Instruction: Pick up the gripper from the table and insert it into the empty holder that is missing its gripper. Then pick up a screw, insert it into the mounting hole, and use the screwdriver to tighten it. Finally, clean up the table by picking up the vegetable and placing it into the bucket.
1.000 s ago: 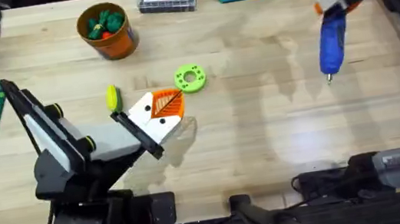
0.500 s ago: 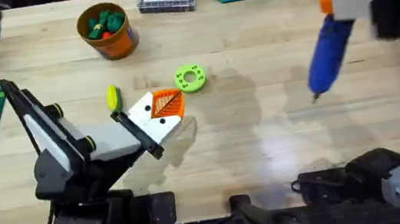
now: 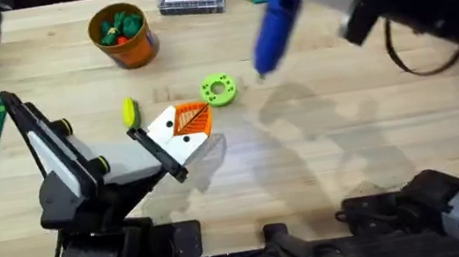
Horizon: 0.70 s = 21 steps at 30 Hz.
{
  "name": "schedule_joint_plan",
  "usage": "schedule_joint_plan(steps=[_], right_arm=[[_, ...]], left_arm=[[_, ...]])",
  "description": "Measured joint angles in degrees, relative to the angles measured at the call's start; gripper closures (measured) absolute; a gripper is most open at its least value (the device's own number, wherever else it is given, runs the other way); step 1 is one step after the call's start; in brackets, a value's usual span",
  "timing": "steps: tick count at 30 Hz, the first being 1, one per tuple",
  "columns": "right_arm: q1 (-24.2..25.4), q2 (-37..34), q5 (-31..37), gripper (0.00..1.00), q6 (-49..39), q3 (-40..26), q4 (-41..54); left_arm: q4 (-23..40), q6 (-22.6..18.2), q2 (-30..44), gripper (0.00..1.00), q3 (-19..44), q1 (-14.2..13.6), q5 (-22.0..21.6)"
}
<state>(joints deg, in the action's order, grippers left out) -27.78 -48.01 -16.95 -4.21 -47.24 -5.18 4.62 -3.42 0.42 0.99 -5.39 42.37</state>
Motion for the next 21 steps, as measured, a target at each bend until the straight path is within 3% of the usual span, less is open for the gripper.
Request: schedule_joint_plan(steps=[8,13,21], right_arm=[[-5.68,-9.15,-14.32,0.996,3.63,0.00,-25.57],[-9.47,-14.35,-19.43,0.996,5.10,0.00,-32.69],[-14.77,-18.67,-21.70,0.996,5.00,0.00,-40.41]], left_arm=[[0.00,0.00,-0.02,0.985,0.00,0.00,0.00],[0.00,0.00,-0.02,0.985,0.00,0.00,0.00],[0.00,0.00,-0.01,0.985,0.00,0.00,0.00]])
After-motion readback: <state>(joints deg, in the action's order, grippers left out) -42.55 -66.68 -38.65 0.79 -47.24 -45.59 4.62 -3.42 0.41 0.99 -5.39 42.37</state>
